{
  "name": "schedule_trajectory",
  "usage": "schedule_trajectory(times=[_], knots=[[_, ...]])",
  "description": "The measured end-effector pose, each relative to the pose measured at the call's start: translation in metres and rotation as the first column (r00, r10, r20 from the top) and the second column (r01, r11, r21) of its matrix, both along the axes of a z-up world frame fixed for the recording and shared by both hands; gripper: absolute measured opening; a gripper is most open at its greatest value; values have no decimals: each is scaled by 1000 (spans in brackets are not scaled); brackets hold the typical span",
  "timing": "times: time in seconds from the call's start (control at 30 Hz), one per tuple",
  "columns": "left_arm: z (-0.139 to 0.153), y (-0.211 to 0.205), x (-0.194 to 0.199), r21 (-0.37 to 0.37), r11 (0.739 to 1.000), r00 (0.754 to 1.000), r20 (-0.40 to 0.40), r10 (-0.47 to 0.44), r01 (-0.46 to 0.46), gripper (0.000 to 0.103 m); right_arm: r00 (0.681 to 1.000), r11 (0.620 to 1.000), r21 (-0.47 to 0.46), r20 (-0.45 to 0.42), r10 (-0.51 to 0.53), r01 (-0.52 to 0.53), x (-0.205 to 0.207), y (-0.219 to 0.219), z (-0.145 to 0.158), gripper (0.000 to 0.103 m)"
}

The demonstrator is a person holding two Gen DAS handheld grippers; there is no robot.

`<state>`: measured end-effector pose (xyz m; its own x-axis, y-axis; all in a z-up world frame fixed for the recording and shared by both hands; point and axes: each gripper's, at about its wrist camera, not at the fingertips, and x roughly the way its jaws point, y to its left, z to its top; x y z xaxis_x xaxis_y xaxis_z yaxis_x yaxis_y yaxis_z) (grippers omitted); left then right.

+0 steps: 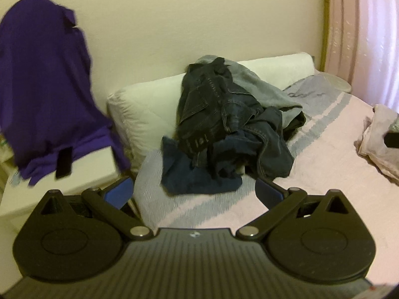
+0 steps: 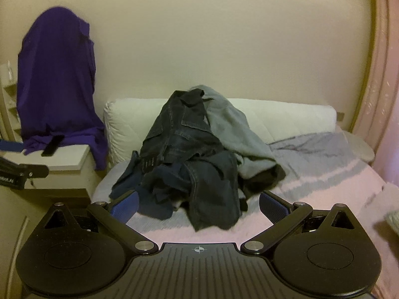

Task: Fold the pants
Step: 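Move both grippers toward the dark blue jeans on the bed, then grasp the jeans waistband with the left gripper while the right gripper grasps a leg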

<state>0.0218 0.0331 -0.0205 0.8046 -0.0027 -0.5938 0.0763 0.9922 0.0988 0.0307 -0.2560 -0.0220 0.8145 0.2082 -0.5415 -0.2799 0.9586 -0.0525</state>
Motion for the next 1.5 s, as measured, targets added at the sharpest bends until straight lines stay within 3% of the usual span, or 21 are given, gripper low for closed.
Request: schedule_trajectory(times=[0.1, 0.17, 0.23, 0.5, 0.7, 0.9, 0.93, 0.97, 1.07, 1.17, 1.27, 1.5], knots=[[-17, 12, 49, 12, 999, 999, 0, -44, 44, 102, 1000, 999, -40, -2, 5, -5, 50, 18, -16, 99], [-34, 21, 86, 26, 996, 997, -1, -81, 81, 102, 1000, 998, -69, -19, 7, -8, 90, 31, -30, 85], [-52, 30, 126, 44, 992, 993, -14, -114, 114, 102, 999, 994, -107, -38, 20, -24, 130, 43, -44, 81], [-133, 61, 274, 109, 962, 968, -74, -242, 249, 99, 990, 975, -204, -122, 67, -91, 266, 65, -104, 78], [-175, 60, 340, 152, 918, 930, -107, -352, 365, 95, 969, 963, -170, -168, 182, -210, 319, 91, -130, 75], [-196, 57, 367, 135, 916, 924, -123, -362, 377, 95, 958, 984, -55, -245, 150, -168, 363, 117, -163, 72], [-199, 57, 370, 129, 917, 923, -124, -363, 378, 95, 955, 986, -39, -257, 147, -162, 369, 121, -168, 63], [-202, 57, 372, 131, 917, 924, -123, -363, 378, 95, 953, 988, -20, -270, 141, -152, 373, 123, -174, 46], [-210, 56, 376, 147, 908, 917, -128, -377, 393, 95, 959, 995, -6, -267, 93, -98, 377, 123, -173, 23], [-215, 55, 375, 166, 893, 907, -126, -401, 418, 95, 959, 996, 42, -272, 83, -74, 378, 113, -159, 16], [-217, 50, 372, 211, 860, 885, -117, -450, 465, 95, 960, 994, 55, -259, 103, -92, 377, 107, -137, 10], [-213, 28, 356, 291, 764, 811, -86, -578, 576, 95, 970, 985, 143, -206, 130, -102, 386, 104, -68, 9]])
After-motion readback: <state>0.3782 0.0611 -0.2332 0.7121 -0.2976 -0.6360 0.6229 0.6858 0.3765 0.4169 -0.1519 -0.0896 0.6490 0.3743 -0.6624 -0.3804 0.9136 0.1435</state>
